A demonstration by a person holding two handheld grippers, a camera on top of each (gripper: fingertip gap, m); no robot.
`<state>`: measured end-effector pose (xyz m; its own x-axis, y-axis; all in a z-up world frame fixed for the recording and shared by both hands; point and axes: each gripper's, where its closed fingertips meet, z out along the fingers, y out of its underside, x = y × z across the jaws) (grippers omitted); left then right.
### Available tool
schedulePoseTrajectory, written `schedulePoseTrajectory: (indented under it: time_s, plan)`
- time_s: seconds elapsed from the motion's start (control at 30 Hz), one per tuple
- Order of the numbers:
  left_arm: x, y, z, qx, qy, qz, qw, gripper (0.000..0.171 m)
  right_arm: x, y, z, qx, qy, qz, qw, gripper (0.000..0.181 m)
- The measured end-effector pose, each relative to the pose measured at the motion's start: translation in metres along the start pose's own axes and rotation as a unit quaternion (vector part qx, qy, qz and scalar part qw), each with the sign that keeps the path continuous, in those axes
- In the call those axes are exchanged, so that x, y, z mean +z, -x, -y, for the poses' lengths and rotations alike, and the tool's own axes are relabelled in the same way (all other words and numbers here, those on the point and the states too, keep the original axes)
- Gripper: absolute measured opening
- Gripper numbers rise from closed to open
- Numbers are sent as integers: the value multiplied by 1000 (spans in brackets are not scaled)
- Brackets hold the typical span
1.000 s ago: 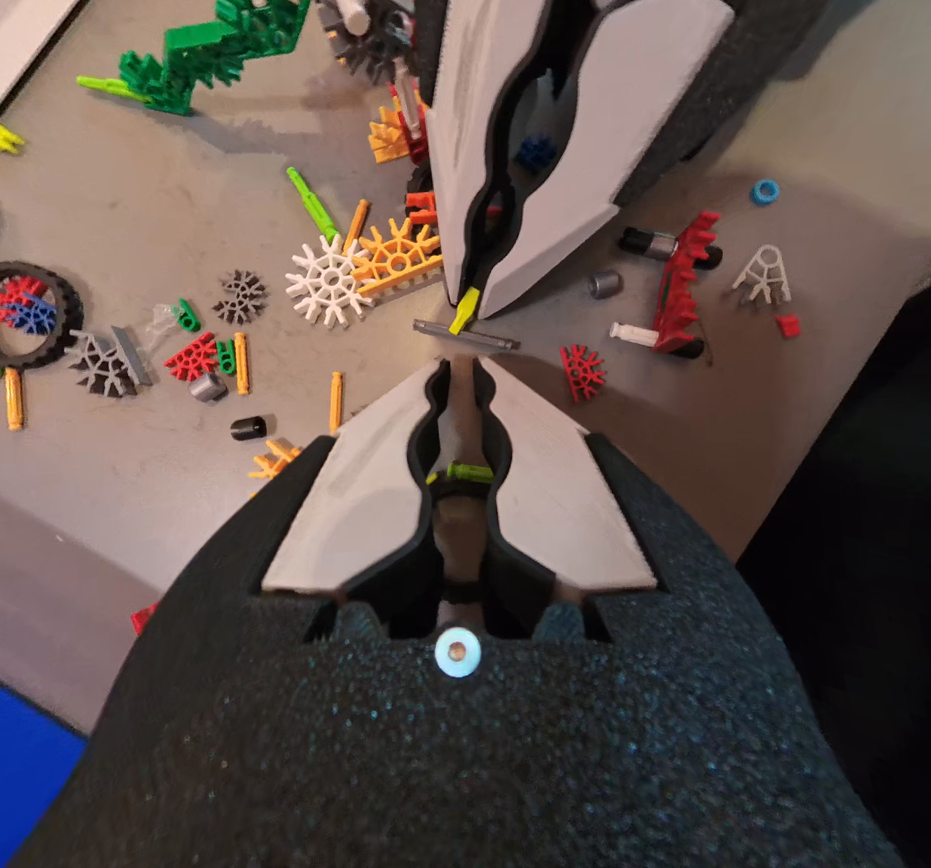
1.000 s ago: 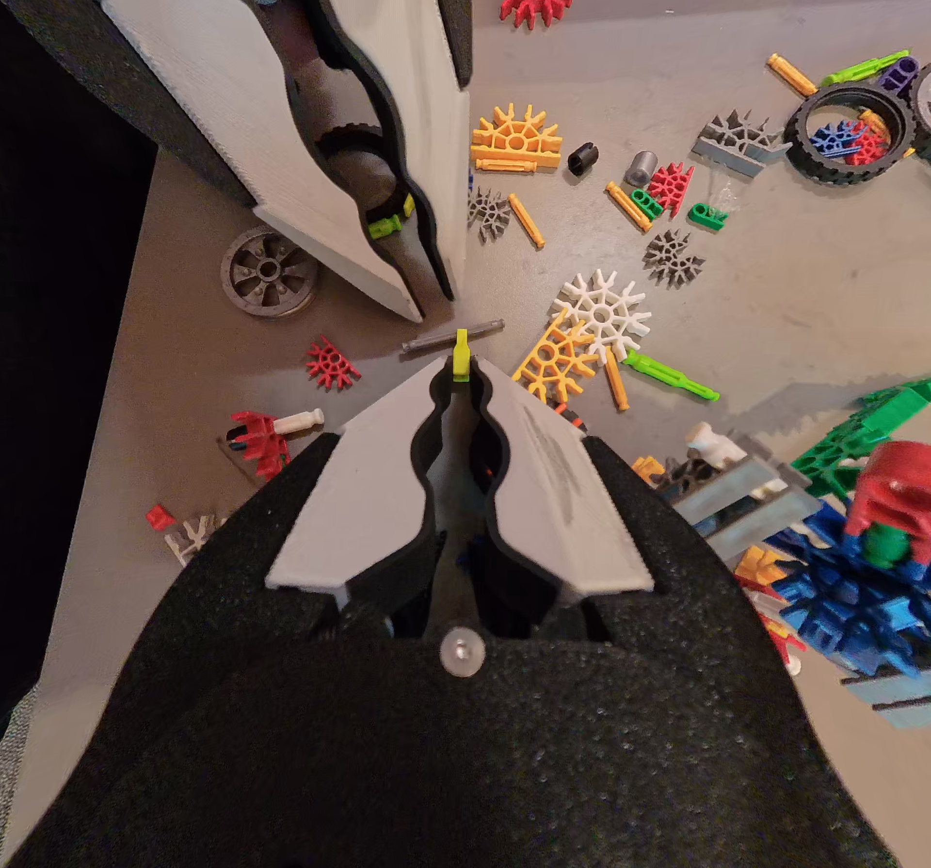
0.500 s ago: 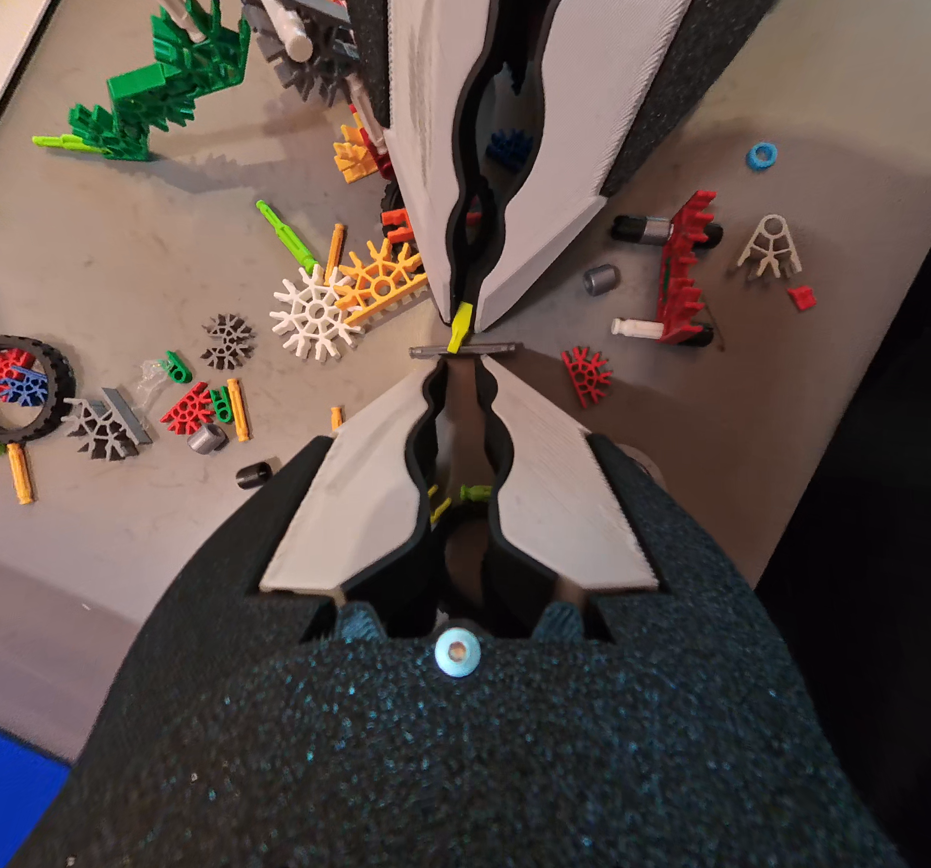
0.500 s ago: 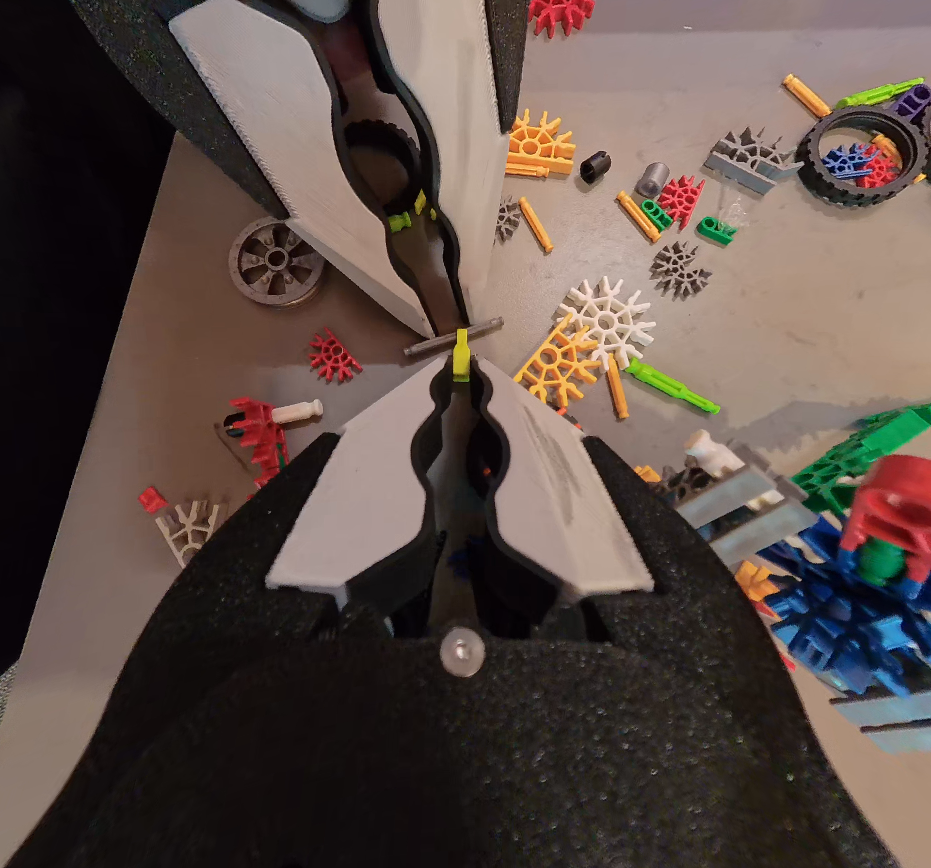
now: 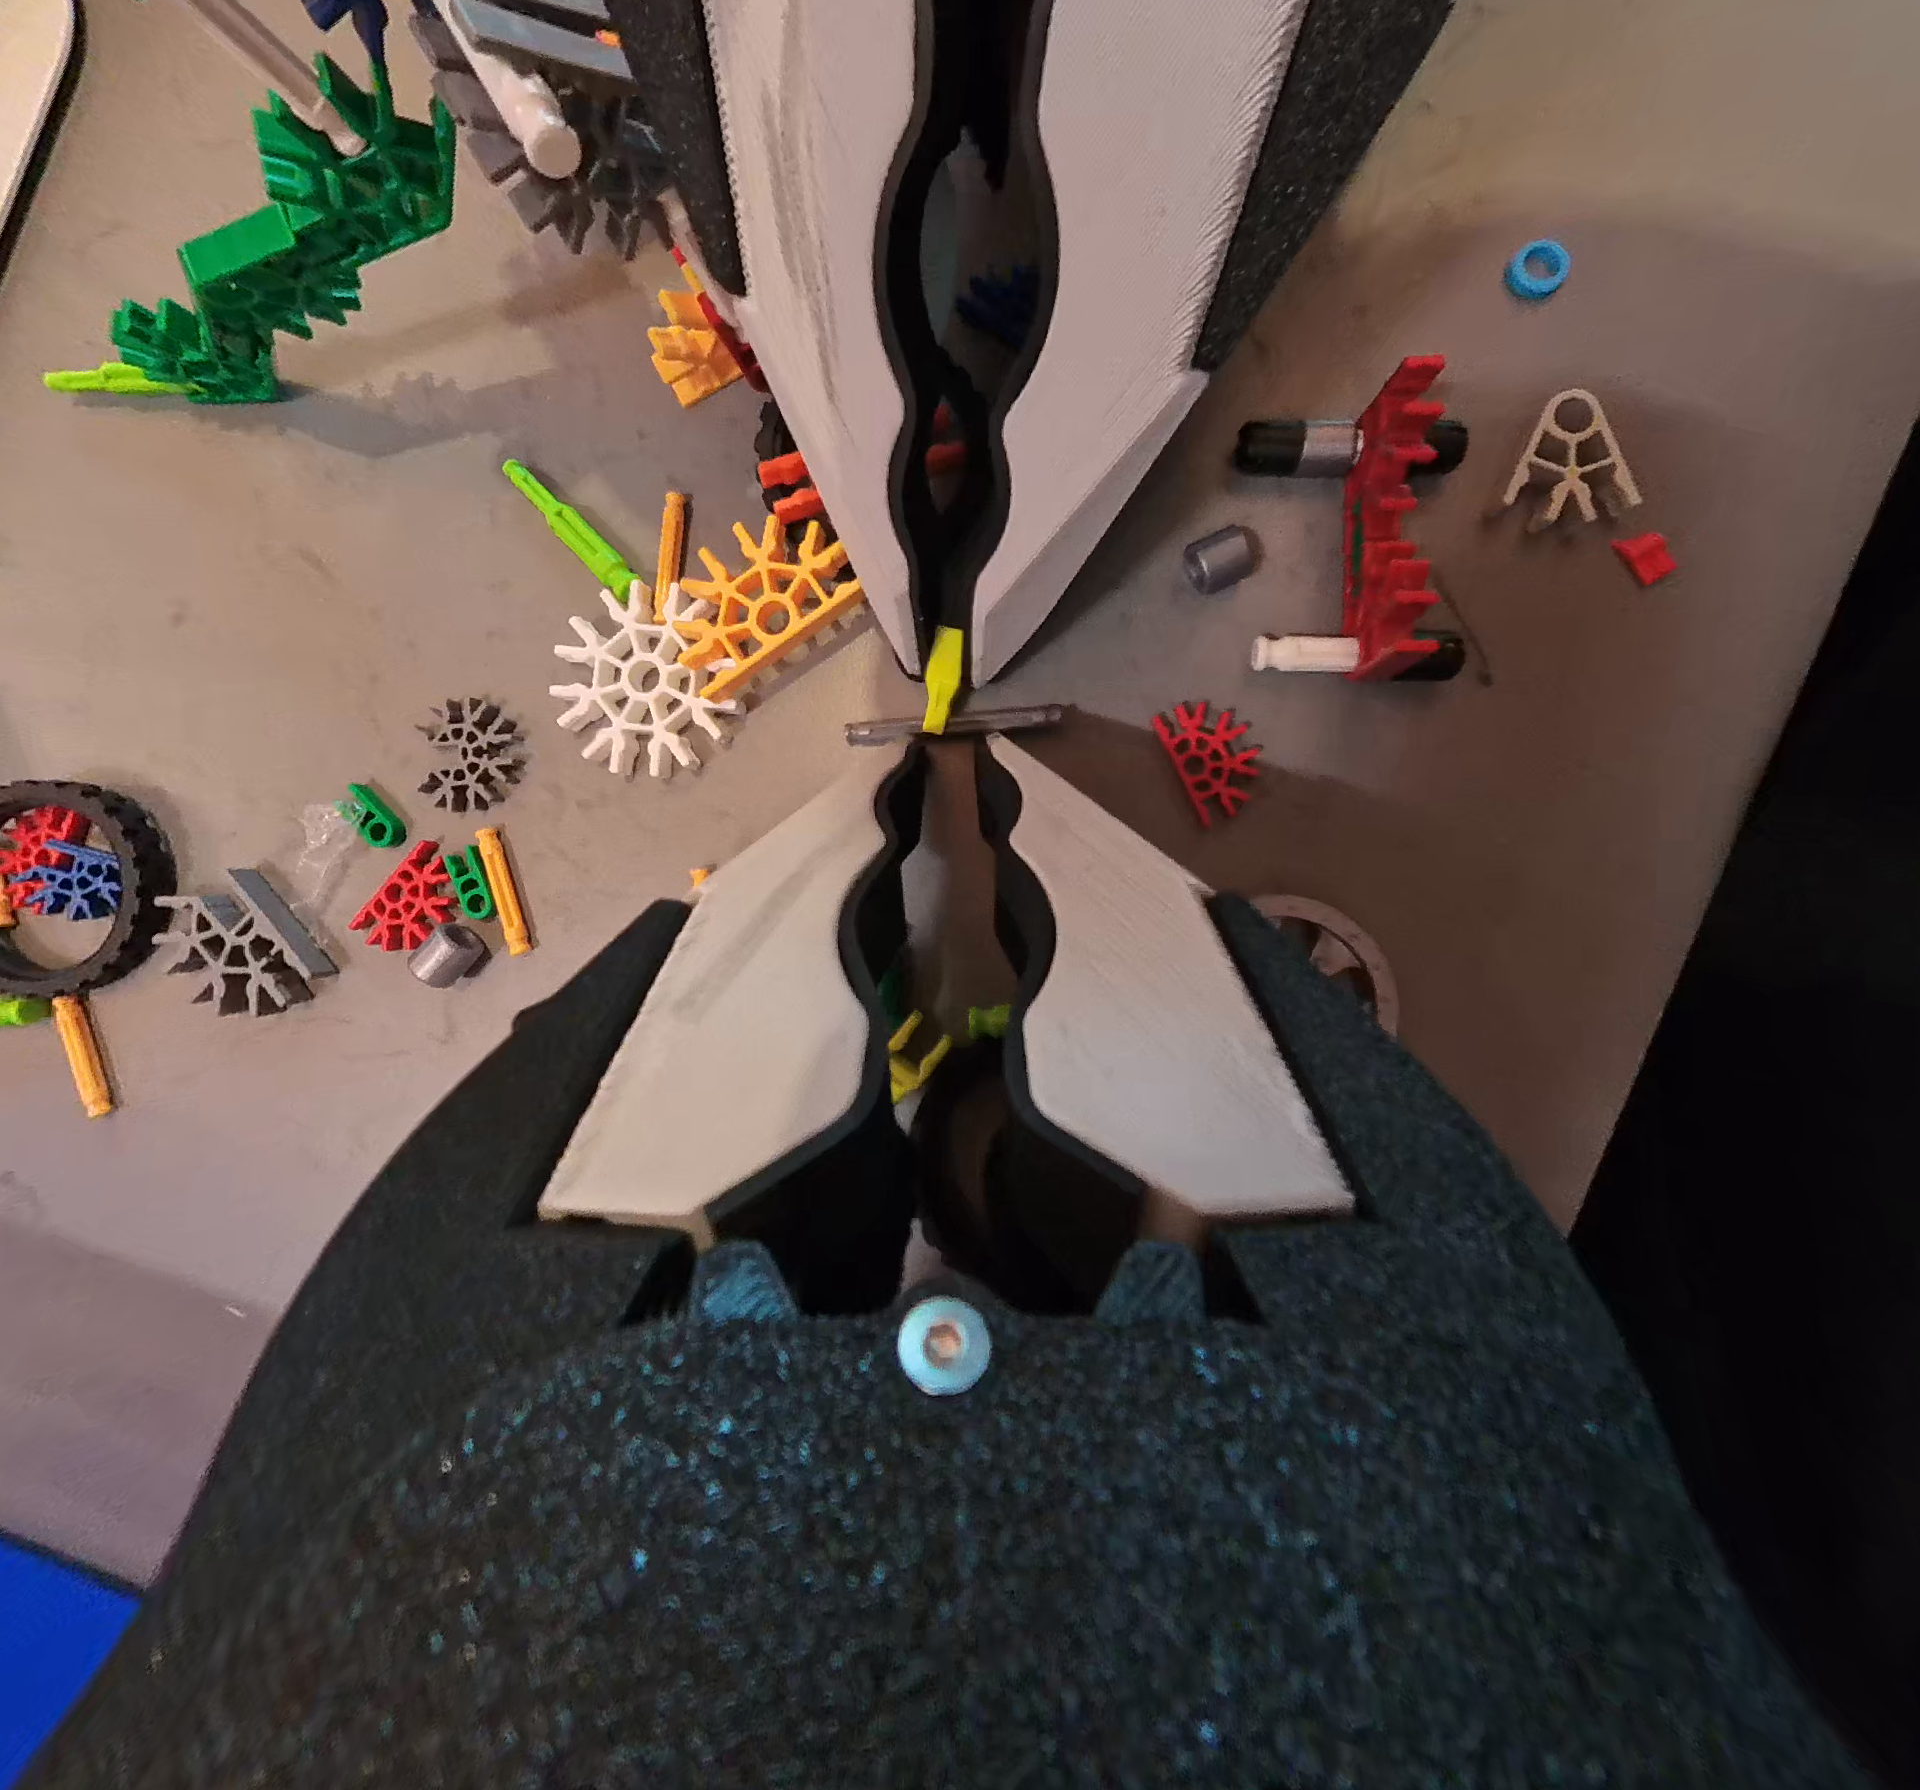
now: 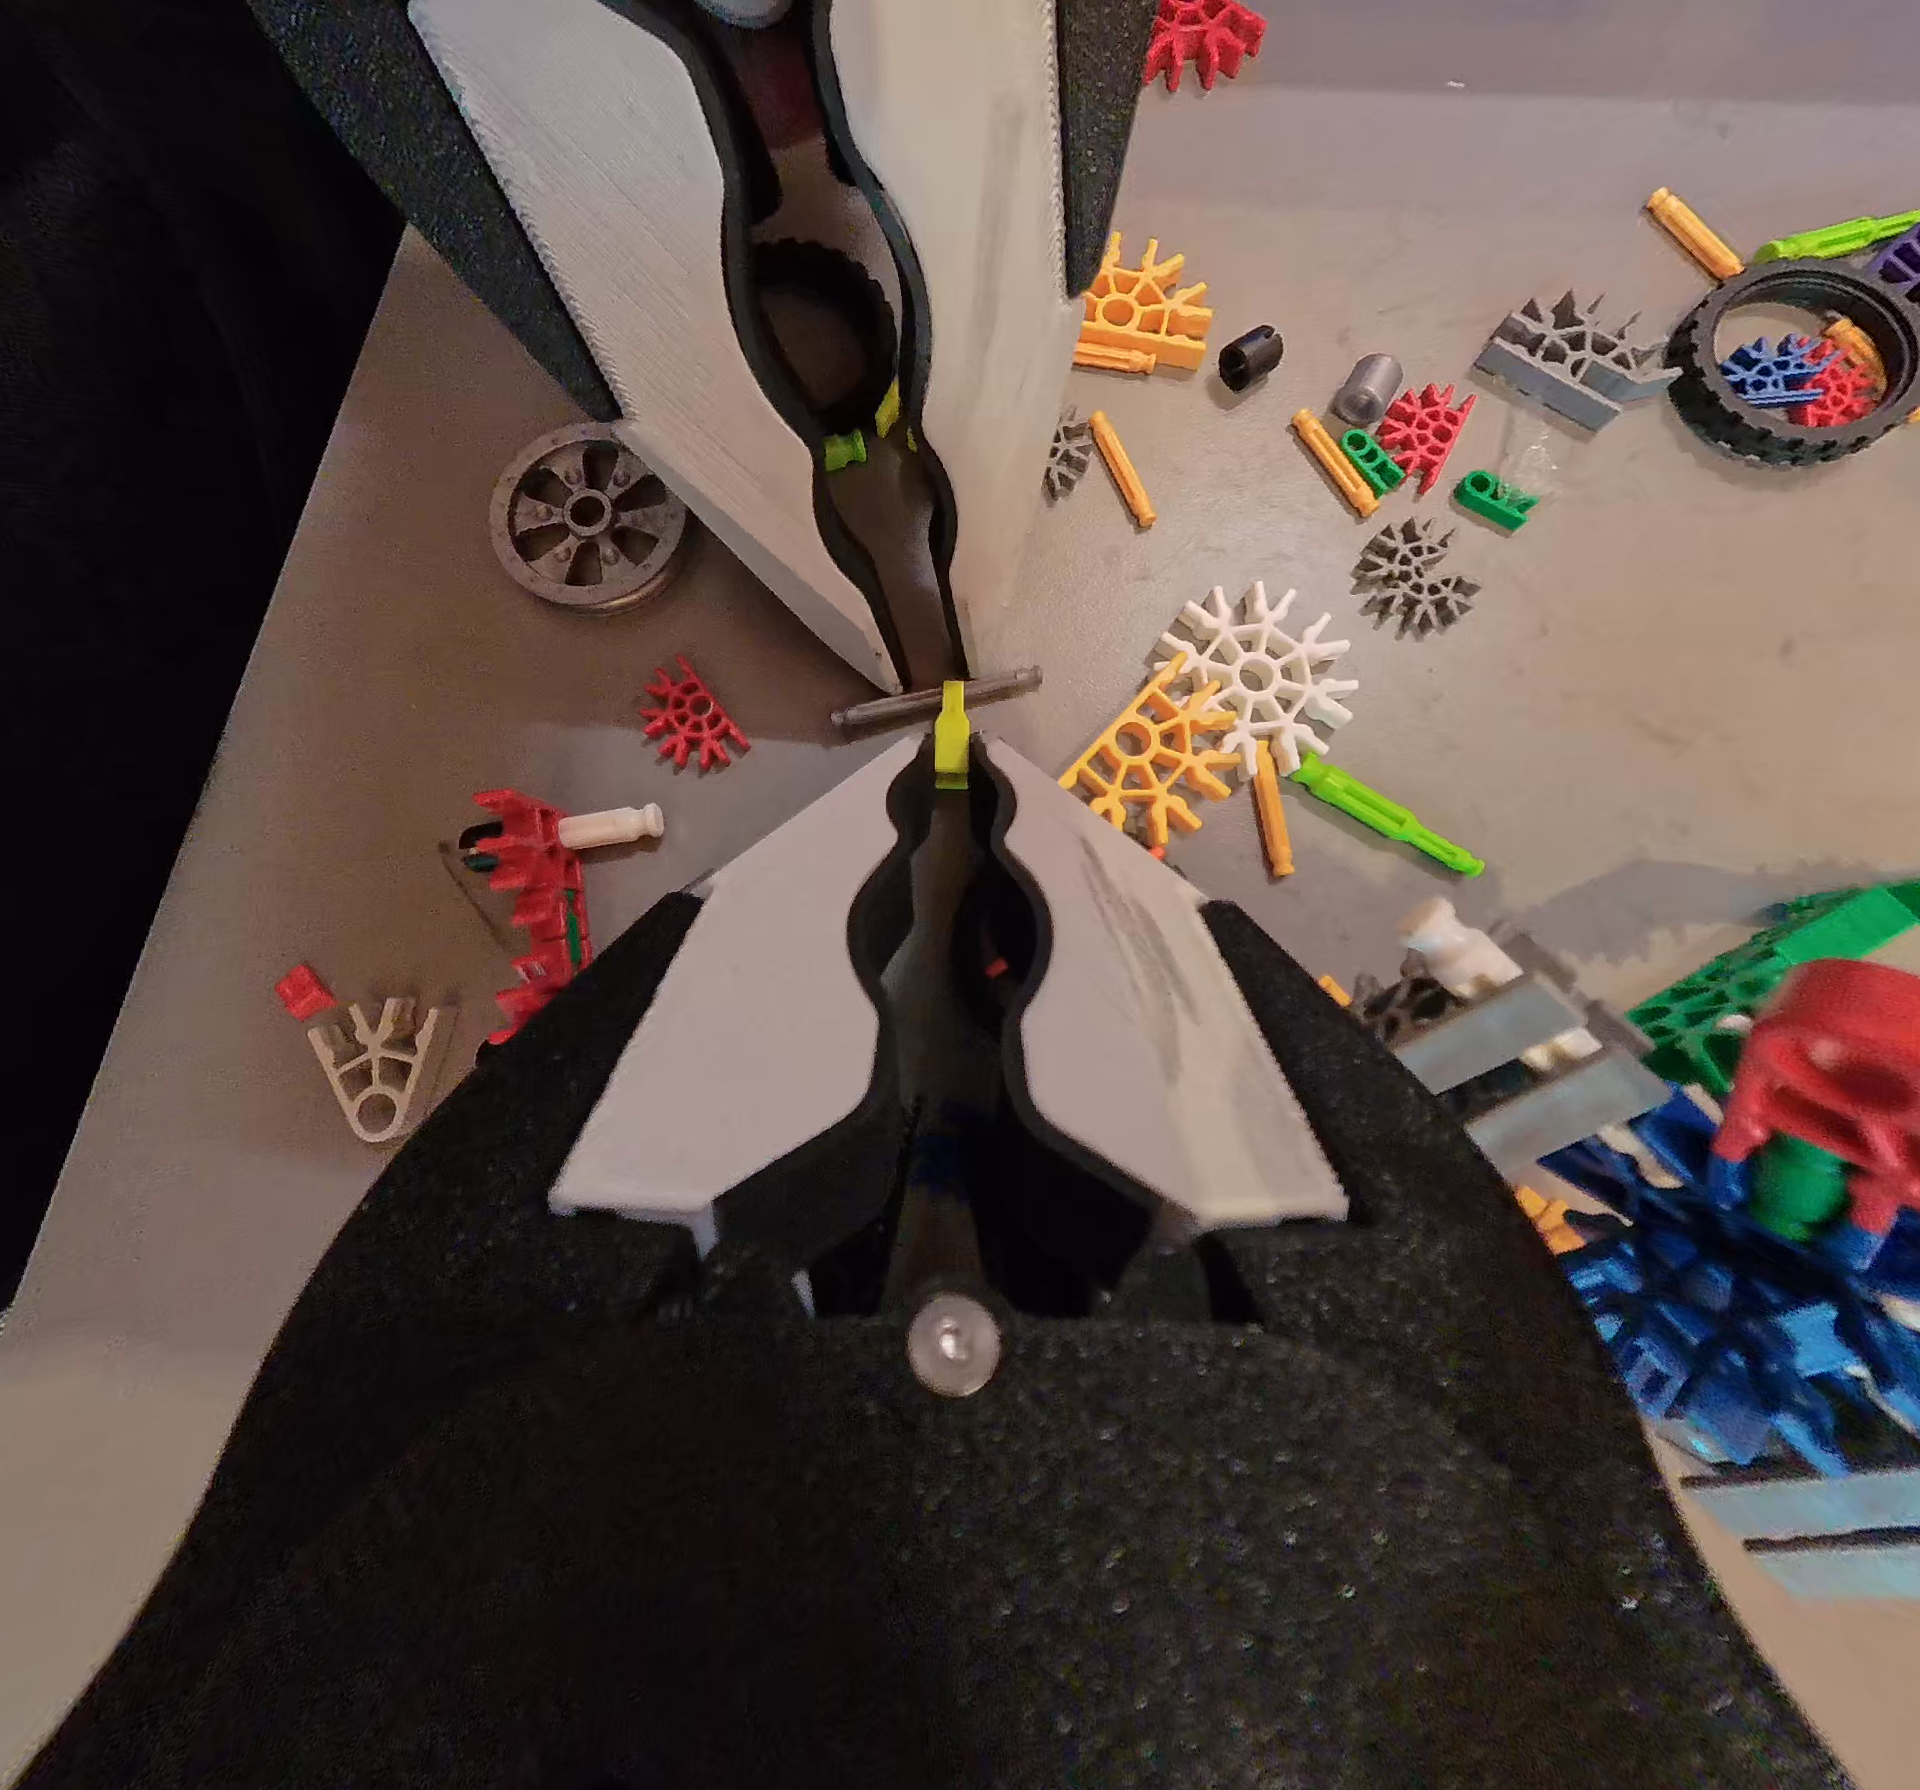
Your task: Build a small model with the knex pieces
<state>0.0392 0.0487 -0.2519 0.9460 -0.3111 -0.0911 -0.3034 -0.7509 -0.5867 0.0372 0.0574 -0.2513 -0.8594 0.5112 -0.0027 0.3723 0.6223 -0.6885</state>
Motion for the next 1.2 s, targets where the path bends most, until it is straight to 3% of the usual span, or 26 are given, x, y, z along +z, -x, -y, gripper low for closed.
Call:
schedulePoseTrajectory:
  time_s: [1.2]
  plan:
    - [2,1,3,22,-9,-35,999,0,0,0,0,-14,-7,14,1000,3]
